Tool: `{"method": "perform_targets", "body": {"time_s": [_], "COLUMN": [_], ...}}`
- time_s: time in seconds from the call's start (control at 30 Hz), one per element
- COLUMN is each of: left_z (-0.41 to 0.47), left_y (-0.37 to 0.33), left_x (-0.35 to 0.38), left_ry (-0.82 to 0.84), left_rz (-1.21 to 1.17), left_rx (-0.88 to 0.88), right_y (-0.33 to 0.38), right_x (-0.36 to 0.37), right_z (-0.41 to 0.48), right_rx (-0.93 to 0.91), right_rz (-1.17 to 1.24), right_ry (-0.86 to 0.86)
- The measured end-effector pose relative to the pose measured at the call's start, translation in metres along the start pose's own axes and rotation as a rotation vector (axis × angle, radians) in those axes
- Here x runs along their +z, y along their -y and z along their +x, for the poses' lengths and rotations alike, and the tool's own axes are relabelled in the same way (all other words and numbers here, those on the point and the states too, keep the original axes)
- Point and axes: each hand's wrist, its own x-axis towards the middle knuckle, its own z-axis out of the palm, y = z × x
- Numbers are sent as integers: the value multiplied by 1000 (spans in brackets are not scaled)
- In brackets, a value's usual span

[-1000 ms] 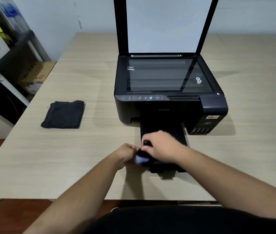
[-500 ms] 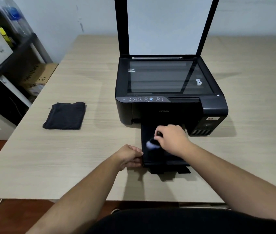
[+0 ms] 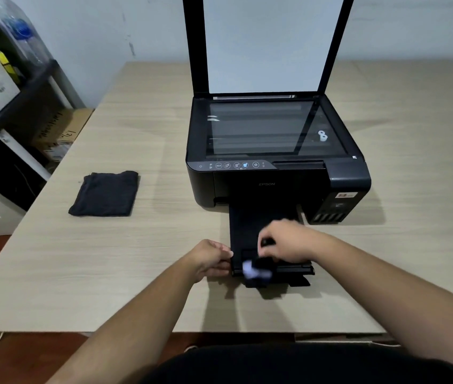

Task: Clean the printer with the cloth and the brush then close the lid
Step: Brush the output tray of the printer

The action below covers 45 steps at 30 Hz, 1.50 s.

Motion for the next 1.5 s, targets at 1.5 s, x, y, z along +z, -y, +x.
{"method": "perform_targets", "body": {"time_s": [1.5], "left_z": [3], "left_y": [0], "left_x": [1], "left_ry": [13], "left_rz": [14], "left_rx": [-1], "right_y": [22], "right_x": [27], "right_z": [27], "right_rx": [97], "right_rz": [425], "right_ry": [-236]}}
